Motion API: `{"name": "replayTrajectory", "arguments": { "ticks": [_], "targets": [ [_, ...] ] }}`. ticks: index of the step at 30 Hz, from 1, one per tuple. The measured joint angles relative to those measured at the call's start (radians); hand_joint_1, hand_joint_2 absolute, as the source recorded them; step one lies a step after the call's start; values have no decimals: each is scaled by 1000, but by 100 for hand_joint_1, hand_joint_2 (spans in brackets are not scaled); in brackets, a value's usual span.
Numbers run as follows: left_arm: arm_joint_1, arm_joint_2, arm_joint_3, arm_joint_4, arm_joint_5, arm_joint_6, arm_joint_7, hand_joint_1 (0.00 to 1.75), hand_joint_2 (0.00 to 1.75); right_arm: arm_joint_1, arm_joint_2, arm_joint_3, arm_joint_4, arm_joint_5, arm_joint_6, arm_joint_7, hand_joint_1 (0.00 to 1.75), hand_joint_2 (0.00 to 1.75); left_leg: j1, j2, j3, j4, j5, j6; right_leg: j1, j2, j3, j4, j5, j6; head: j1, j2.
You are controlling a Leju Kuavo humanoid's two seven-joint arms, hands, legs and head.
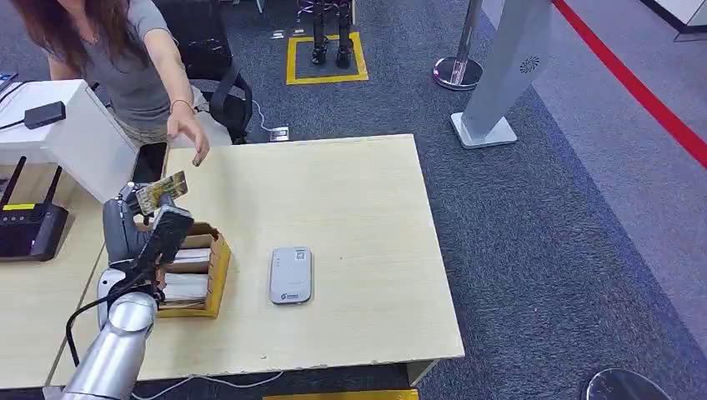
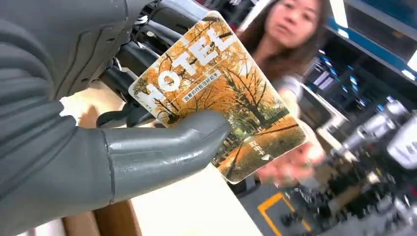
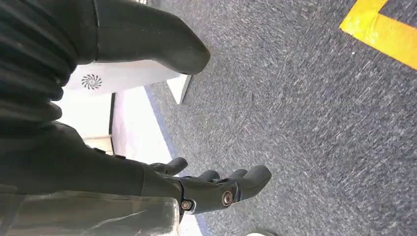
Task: Pass the card to the sensor for recognition and then transmit it.
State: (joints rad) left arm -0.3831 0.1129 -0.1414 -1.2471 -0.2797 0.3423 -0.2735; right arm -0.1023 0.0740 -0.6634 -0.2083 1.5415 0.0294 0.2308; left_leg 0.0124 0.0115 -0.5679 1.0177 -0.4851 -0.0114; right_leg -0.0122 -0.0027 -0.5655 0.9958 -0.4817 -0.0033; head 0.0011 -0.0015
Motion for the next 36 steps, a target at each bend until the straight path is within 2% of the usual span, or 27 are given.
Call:
{"name": "replayTrajectory", "arguments": {
  "ticks": [6, 7, 9, 16, 17, 26, 27, 36],
  "targets": [
    [-2, 0, 13, 4, 6, -5, -3, 175, 175, 0, 0, 1, 0, 0, 0, 0, 0, 175, 0, 0, 0, 0, 0, 0, 0, 0, 0, 0, 0, 0, 0, 0],
    [-14, 4, 83, 33, 29, -25, -13, 175, 175, -4, 0, 10, 0, 3, 5, 2, 0, 175, 0, -1, 0, 0, 0, 0, 0, -1, 0, 0, 0, 0, 0, 0],
    [-56, 14, 138, 90, 32, -33, -17, 175, 175, -15, 0, 19, 0, 5, 13, 2, 0, 175, 0, -1, 0, 0, 0, 0, 0, -1, 0, 0, 0, 0, 0, 0],
    [-93, 24, 158, 142, 29, -32, -26, 175, 175, -20, 1, 27, 0, 5, 15, 6, 0, 175, 0, -2, 0, 0, 0, 0, 0, -1, 0, 0, 0, 0, 0, 0],
    [-94, 24, 160, 147, 29, -33, -26, 154, 175, -20, 1, 29, 0, 5, 15, 6, 0, 175, 0, -2, 0, 0, 0, 0, 0, -1, 0, 0, 0, 0, 0, 0],
    [-103, 24, 177, 159, 34, -32, -27, 154, 175, -19, 1, 35, 0, 5, 15, 9, 0, 175, 0, -1, 0, 0, 0, 0, 0, -1, 0, 0, 0, 0, 0, 0],
    [-103, 24, 177, 160, 34, -32, -27, 2, 175, -19, 1, 36, 0, 5, 15, 9, 0, 175, 0, -1, 0, 0, 0, 0, 0, -1, 0, 0, 0, 0, 0, 0],
    [-103, 24, 187, 163, 42, -22, -41, 0, 175, -19, 1, 38, 0, 4, 15, 11, 0, 175, 0, -1, 0, 0, 0, 0, 0, -1, 0, 0, 0, 0, 0, 0]
  ]
}}
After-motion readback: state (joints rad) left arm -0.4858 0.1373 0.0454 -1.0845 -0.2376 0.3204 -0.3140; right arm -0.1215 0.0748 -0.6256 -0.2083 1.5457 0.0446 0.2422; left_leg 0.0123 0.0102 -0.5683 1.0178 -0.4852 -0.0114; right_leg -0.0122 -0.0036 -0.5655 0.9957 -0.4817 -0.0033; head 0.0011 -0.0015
